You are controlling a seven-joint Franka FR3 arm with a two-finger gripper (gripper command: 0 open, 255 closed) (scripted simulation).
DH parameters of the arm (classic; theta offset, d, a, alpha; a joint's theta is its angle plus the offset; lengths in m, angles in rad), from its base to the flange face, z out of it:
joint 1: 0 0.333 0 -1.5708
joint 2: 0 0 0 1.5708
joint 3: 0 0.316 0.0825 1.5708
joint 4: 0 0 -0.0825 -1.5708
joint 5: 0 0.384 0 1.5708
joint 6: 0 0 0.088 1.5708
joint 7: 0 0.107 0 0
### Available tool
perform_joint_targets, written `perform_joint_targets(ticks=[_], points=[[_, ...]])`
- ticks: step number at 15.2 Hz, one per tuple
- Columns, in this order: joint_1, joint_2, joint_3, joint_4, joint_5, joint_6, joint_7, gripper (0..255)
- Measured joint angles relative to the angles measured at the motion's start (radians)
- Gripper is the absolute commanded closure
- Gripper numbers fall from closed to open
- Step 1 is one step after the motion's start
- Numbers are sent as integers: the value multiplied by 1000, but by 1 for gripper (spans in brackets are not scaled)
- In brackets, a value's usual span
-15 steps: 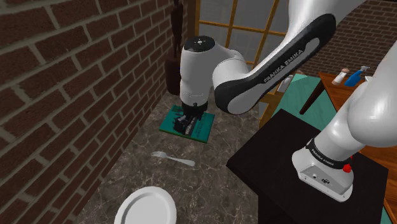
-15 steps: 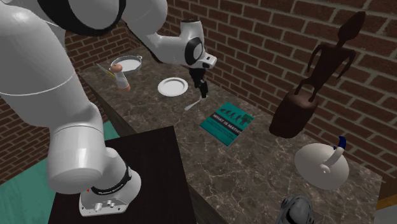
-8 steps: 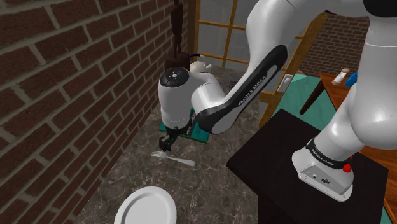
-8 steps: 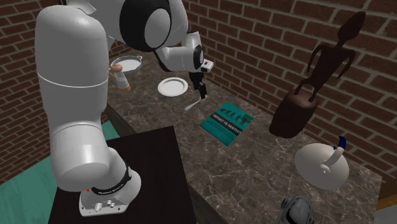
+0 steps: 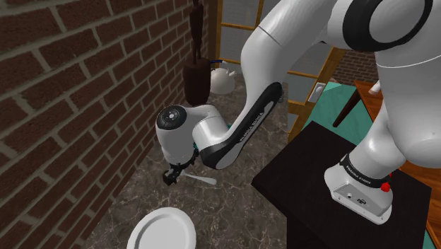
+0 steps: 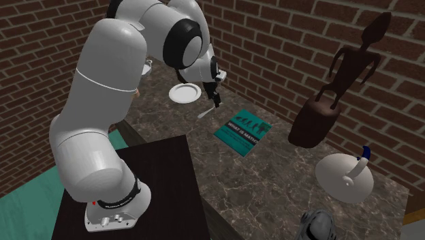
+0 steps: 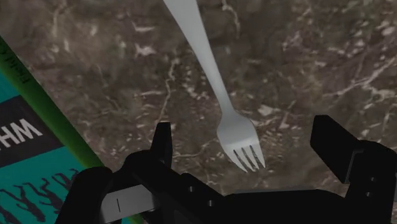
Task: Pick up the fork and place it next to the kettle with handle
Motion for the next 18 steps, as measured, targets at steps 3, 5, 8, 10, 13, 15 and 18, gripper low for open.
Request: perform_joint_targets(ticks=[3, 5, 8, 10, 13, 15, 18], points=[[11, 35, -18, 16, -19, 19, 12, 0], [16, 55, -28, 26, -29, 29, 17, 0], [20, 64, -33, 30, -34, 35, 21, 0], [20, 65, -33, 29, -35, 36, 21, 0], [20, 65, -33, 29, -35, 36, 21, 255], [20, 64, -33, 29, -35, 36, 21, 255], [20, 64, -33, 29, -35, 36, 22, 255]])
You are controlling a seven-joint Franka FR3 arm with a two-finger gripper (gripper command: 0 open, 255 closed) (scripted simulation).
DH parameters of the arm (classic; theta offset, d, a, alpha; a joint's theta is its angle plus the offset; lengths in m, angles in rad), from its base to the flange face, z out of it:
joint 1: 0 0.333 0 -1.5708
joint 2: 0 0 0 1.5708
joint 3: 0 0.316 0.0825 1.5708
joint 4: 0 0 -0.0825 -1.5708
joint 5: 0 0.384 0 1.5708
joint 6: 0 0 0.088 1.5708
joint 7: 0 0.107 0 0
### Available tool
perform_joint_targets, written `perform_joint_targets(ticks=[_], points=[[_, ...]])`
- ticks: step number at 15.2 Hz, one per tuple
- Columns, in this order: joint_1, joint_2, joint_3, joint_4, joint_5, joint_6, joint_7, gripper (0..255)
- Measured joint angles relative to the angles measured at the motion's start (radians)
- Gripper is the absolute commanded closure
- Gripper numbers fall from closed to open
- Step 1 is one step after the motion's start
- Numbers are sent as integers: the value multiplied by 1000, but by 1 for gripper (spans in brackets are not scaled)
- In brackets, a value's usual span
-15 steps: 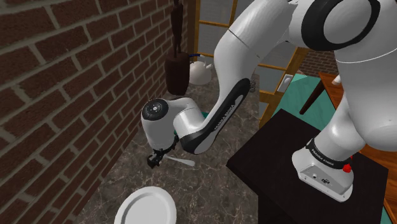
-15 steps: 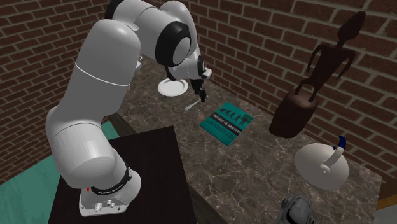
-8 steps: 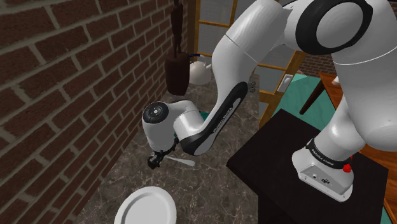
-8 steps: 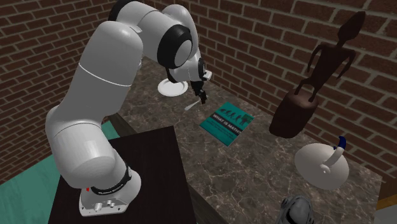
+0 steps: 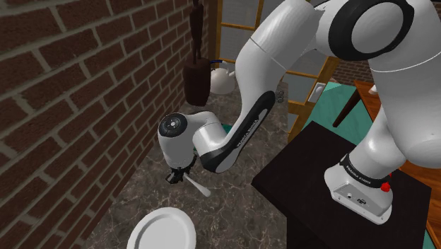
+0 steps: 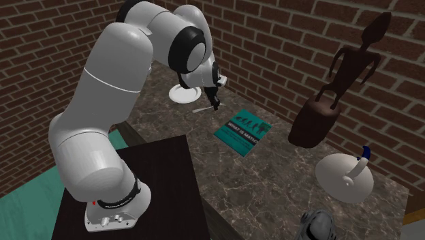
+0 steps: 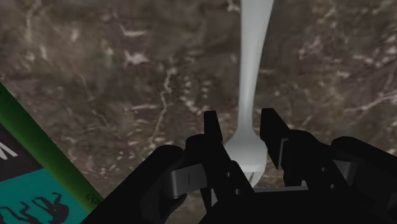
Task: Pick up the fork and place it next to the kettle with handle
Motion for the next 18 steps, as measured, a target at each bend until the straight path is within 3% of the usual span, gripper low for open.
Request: perform_joint_targets(ticks=[6, 18], points=[[-6, -13, 6, -8, 6, -6, -6, 255], [-55, -142, 76, -47, 87, -92, -70, 255]])
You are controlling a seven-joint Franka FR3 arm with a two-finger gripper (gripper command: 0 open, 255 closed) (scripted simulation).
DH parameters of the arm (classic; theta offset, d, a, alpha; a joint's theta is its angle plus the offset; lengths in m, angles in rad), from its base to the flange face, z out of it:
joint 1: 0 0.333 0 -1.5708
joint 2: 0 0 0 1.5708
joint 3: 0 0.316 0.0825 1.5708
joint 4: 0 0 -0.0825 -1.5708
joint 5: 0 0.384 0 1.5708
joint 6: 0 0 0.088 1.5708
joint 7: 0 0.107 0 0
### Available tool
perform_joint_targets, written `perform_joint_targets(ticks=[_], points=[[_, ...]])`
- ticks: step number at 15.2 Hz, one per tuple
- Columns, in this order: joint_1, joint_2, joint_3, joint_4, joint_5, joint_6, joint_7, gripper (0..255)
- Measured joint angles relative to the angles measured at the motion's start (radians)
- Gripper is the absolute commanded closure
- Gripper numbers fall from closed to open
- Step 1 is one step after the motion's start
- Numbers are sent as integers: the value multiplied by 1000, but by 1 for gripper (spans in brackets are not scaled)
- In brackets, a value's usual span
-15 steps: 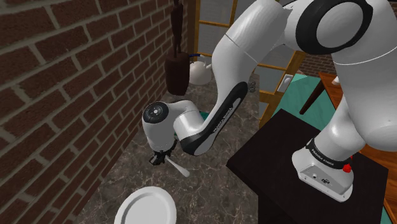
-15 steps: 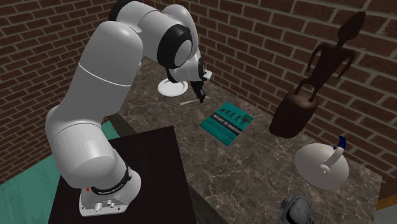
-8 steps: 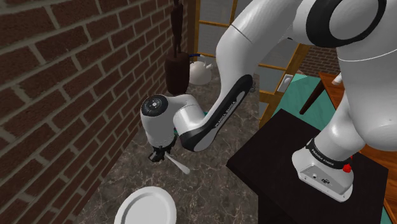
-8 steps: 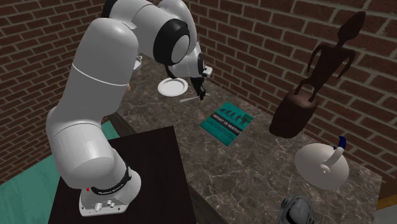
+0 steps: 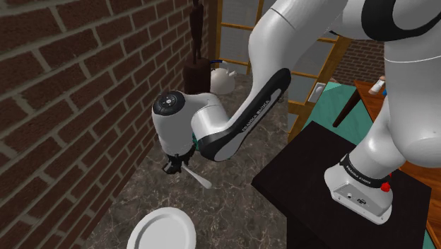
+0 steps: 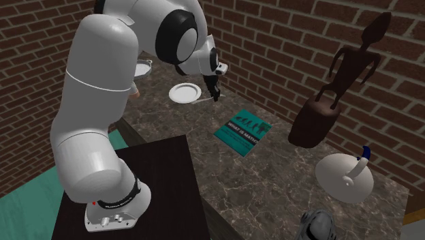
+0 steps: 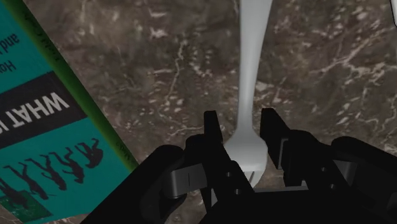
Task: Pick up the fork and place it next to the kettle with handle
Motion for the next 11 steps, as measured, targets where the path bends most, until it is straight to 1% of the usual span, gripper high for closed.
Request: perform_joint_targets(ticks=[11], points=[[-44, -109, 58, -9, 84, -88, -68, 255]])
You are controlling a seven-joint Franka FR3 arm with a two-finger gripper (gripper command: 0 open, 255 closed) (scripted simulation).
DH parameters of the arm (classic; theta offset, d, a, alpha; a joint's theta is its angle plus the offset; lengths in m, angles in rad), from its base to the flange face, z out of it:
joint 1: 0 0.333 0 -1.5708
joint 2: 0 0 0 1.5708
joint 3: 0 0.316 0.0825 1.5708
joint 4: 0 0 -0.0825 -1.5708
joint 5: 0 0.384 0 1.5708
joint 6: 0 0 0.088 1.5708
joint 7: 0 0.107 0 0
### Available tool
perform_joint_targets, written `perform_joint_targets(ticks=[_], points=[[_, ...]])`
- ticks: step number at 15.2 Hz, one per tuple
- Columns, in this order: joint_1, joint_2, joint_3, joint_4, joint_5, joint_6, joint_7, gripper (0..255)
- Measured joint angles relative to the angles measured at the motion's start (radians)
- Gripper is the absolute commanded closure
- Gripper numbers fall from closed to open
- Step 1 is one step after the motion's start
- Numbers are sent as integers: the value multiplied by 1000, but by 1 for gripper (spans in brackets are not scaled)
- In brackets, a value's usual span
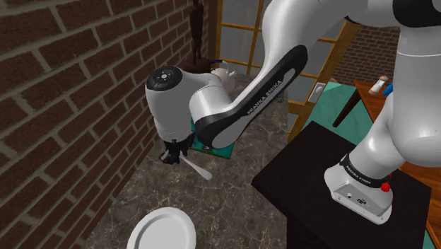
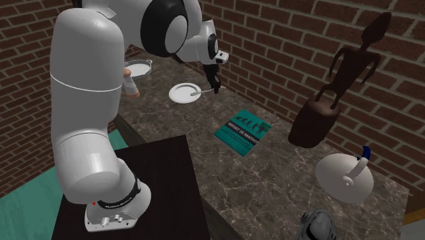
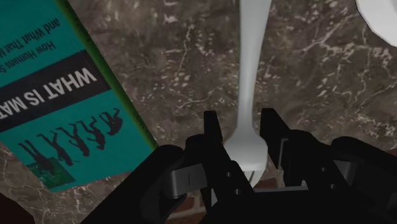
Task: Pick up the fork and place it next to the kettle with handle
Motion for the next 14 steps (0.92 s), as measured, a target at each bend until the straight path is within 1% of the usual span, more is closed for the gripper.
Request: perform_joint_targets(ticks=[14], points=[[-41, -126, 58, 19, 105, -122, -81, 255]])
